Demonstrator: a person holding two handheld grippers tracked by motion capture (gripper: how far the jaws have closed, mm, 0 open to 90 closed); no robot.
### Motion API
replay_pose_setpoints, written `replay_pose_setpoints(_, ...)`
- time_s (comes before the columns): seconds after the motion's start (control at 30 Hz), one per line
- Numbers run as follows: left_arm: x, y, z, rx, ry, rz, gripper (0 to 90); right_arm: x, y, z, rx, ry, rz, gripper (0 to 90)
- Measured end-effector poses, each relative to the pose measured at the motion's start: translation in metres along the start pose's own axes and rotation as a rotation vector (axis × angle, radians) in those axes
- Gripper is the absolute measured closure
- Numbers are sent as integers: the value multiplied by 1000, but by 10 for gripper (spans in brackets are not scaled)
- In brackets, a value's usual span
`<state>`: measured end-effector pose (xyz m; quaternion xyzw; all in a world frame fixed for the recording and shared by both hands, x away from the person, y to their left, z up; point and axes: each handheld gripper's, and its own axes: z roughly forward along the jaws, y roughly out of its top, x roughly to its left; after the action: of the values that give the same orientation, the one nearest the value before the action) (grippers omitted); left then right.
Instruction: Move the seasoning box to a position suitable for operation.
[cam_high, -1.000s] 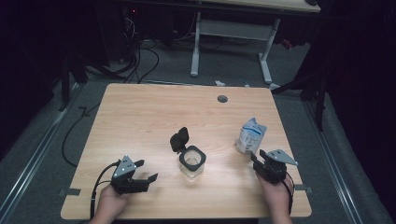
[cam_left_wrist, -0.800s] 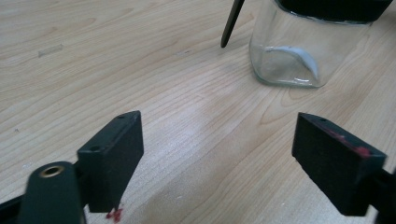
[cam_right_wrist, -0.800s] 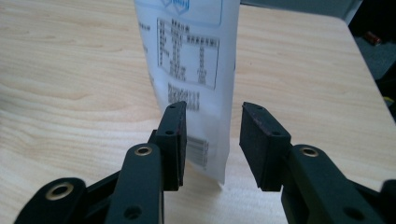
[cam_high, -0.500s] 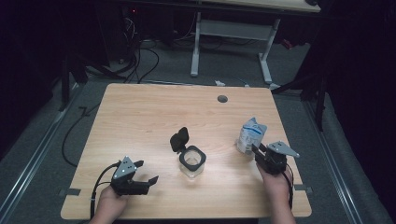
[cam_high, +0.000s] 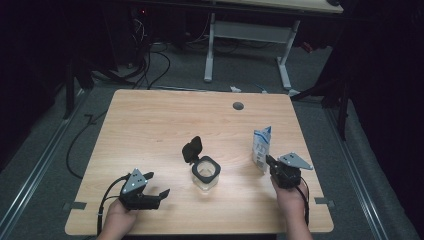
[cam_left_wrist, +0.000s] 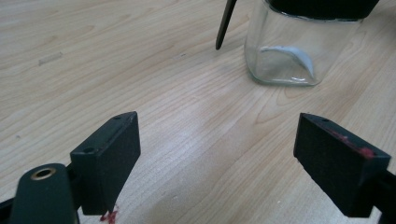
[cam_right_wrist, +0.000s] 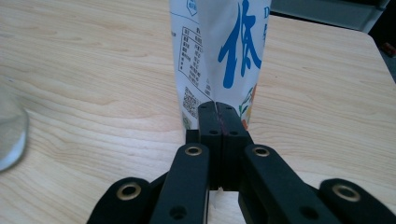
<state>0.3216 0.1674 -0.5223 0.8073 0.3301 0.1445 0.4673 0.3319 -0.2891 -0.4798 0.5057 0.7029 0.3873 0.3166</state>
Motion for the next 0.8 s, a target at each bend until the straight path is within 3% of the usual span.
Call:
replay_pose_setpoints(0.17, 2, -1, -2, -1, -5, 0, 152, 13, -5, -8, -21, 30, 25, 900)
replay_pose_setpoints(0.3, 2, 0, -6, -11, 10, 26, 150, 23, -9, -16, -38, 51, 34, 900)
replay_pose_setpoints(0.4, 1, 0, -6, 2, 18, 34, 96, 29, -13, -23, -45, 59, 29, 900)
replay_pose_setpoints(0.5, -4, -3, -6, 13, 53, 74, 100, 32, -20, -29, -49, 55, 34, 900)
replay_pose_setpoints(0.57, -6, -3, -4, 14, 68, 74, 134, 32, -25, -31, -48, 51, 41, 900)
replay_pose_setpoints(0.73, -8, -3, -1, 23, 48, 61, 142, 31, -30, -34, -51, 44, 48, 897)
replay_pose_setpoints(0.8, -8, -2, 0, 20, 63, 34, 121, 32, -29, -34, -47, 41, 45, 853)
